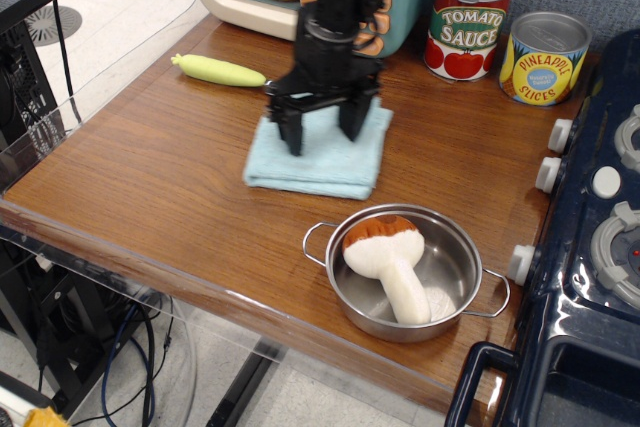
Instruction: Move the blue cloth to in front of the spoon.
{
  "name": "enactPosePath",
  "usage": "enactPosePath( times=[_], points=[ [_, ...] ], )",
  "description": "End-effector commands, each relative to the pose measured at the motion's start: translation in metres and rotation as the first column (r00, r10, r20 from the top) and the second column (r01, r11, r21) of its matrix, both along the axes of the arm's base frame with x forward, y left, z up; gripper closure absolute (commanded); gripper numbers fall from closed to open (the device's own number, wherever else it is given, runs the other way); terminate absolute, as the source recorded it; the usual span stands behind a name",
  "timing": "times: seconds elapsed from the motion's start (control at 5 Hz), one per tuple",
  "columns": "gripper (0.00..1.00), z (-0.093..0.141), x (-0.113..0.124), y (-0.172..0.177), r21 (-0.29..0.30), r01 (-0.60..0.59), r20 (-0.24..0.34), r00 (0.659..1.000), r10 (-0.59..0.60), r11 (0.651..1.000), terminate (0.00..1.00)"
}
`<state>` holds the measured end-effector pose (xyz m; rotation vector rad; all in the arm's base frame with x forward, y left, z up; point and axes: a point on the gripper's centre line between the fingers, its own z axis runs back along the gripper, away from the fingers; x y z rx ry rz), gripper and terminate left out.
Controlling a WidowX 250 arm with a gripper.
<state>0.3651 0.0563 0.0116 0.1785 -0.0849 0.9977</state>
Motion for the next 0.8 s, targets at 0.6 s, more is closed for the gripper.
enactPosePath(
  times=[0.6],
  points=[
    [0.0,0.039,-0.047,0.115,0.082,-0.384,0.053,0.923,0.381,0.92,0.0]
  ],
)
